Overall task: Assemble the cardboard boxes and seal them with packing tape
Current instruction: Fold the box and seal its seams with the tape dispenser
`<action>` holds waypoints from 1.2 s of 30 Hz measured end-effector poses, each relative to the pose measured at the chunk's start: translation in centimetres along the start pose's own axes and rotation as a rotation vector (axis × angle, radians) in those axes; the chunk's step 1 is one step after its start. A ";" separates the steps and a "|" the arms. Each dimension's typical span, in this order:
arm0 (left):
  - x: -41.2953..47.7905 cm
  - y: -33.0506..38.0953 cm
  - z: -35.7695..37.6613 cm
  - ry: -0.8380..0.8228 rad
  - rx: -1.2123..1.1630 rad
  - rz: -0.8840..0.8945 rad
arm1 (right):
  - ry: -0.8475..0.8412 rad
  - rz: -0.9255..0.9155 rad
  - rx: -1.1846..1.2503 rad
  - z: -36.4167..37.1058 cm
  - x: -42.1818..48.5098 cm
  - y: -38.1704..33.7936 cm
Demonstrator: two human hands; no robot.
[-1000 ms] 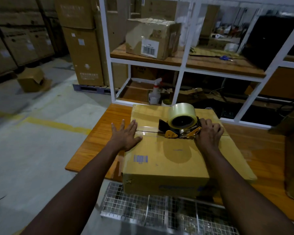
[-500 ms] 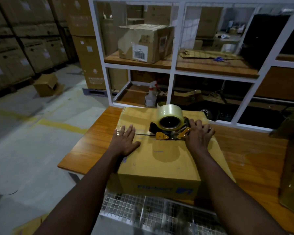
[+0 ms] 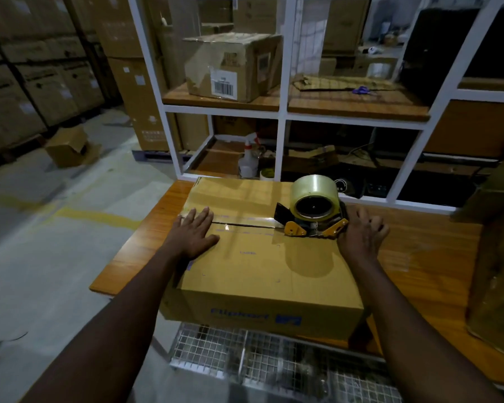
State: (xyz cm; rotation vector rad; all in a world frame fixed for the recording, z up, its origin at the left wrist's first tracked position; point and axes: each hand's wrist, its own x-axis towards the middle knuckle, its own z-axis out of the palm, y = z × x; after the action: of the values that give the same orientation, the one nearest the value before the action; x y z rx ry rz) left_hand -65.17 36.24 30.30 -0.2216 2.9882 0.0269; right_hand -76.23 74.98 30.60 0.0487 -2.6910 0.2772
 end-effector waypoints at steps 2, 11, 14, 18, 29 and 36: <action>0.0 -1.3 0.0 0.014 0.000 0.000 | 0.000 0.013 -0.010 0.2 -0.7 -1.4; 0.8 -4.4 -0.2 -0.012 -0.011 -0.098 | 0.010 0.053 -0.018 1.3 -3.3 -8.6; 1.5 -1.9 -0.2 -0.018 -0.005 0.050 | 0.023 0.062 -0.028 1.4 -3.4 -9.2; 1.5 2.9 0.1 -0.020 0.014 0.228 | 0.026 0.074 -0.027 1.5 -3.5 -9.2; 1.6 2.7 0.3 -0.047 -0.008 0.199 | 0.082 0.054 -0.051 -0.1 -3.4 -7.2; 1.8 2.6 0.2 -0.033 0.014 0.197 | 0.038 0.141 0.007 -1.4 -2.8 0.4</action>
State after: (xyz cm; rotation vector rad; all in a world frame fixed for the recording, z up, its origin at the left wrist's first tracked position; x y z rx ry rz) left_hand -67.26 38.53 29.87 0.0745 2.9642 0.0307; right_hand -73.17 75.67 30.59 -0.1439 -2.6599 0.3268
